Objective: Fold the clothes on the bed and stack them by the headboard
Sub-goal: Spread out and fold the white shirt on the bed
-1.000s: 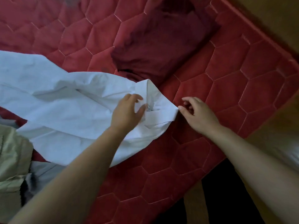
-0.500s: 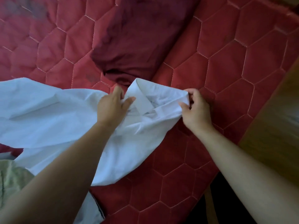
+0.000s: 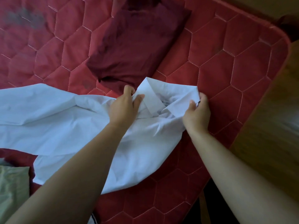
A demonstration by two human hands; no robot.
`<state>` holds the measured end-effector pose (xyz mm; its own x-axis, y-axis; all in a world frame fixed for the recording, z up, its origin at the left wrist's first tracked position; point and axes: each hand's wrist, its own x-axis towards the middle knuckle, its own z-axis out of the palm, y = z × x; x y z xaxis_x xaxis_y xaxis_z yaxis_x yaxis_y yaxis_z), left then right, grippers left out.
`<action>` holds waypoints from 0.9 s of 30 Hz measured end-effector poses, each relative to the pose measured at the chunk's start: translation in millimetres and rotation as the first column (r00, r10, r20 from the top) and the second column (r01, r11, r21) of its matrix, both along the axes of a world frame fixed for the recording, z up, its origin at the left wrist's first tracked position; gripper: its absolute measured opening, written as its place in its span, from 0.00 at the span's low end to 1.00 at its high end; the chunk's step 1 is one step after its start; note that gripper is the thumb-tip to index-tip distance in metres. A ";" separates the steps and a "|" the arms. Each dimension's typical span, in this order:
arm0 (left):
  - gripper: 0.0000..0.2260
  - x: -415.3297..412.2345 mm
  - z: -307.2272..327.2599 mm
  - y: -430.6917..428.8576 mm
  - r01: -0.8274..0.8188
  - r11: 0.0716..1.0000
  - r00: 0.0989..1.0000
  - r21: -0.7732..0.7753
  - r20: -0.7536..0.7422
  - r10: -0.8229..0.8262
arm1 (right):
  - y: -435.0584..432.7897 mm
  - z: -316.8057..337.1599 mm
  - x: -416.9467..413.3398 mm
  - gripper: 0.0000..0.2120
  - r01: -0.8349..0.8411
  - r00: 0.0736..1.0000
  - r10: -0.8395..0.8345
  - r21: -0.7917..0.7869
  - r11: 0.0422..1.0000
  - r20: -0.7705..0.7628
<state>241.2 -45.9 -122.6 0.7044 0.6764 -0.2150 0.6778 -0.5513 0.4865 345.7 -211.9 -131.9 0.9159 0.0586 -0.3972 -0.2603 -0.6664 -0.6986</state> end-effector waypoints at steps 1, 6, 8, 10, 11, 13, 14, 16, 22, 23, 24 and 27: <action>0.12 0.0 1.7 -2.0 0.006 1.000 1.000 0.011 0.009 -0.006 | -2.7 -1.3 6.8 0.16 0.015 1.000 -0.015 0.007 1.000 -0.005; 0.14 8.6 3.5 -19.3 -0.057 0.997 0.996 0.054 0.070 0.054 | -5.7 -1.2 34.4 0.14 0.080 0.996 -0.084 0.122 0.989 0.029; 0.16 17.0 0.7 -22.8 -0.098 0.994 0.992 0.041 0.078 0.094 | -8.8 0.0 34.4 0.14 0.030 0.998 -0.039 0.146 0.989 0.055; 0.18 24.7 -3.7 -22.5 -0.120 0.992 0.991 0.029 0.055 0.118 | -13.7 -1.2 27.7 0.15 -0.039 0.998 0.032 0.148 0.988 0.052; 0.18 27.5 -4.9 -21.7 -0.130 0.991 0.991 0.021 0.040 0.129 | -15.5 -1.5 25.1 0.14 -0.051 0.998 0.043 0.147 0.988 0.054; 0.17 31.7 -2.7 -20.8 -0.141 0.990 0.990 0.023 0.027 0.141 | -14.5 1.7 26.1 0.12 -0.016 0.998 0.007 0.160 0.987 0.058; 0.16 33.0 2.4 -21.0 -0.146 0.988 0.989 0.042 0.030 0.145 | -11.5 6.3 28.3 0.11 0.008 0.998 -0.018 0.174 0.985 0.054; 0.16 33.2 23.7 -21.3 -0.172 0.982 0.985 0.078 0.046 0.169 | -3.4 23.2 31.6 0.12 0.046 0.998 -0.054 0.206 0.977 0.034; 0.15 13.0 169.1 -12.8 -0.285 0.940 0.956 0.186 0.132 0.264 | 20.7 145.2 32.2 0.17 -0.050 0.998 0.060 0.348 0.936 -0.018; 0.15 7.1 203.8 -11.1 -0.312 0.925 0.947 0.218 0.153 0.283 | 24.8 174.4 32.0 0.16 -0.101 0.994 0.112 0.395 0.913 -0.007; 0.15 -0.1 239.2 -10.7 -0.336 0.906 0.938 0.256 0.177 0.298 | 28.6 205.3 31.1 0.15 -0.152 0.986 0.167 0.442 0.884 0.005; 0.16 -27.4 345.5 -13.2 -0.420 0.826 0.902 0.376 0.271 0.335 | 43.4 305.0 25.3 0.11 -0.304 0.947 0.309 0.558 0.772 0.089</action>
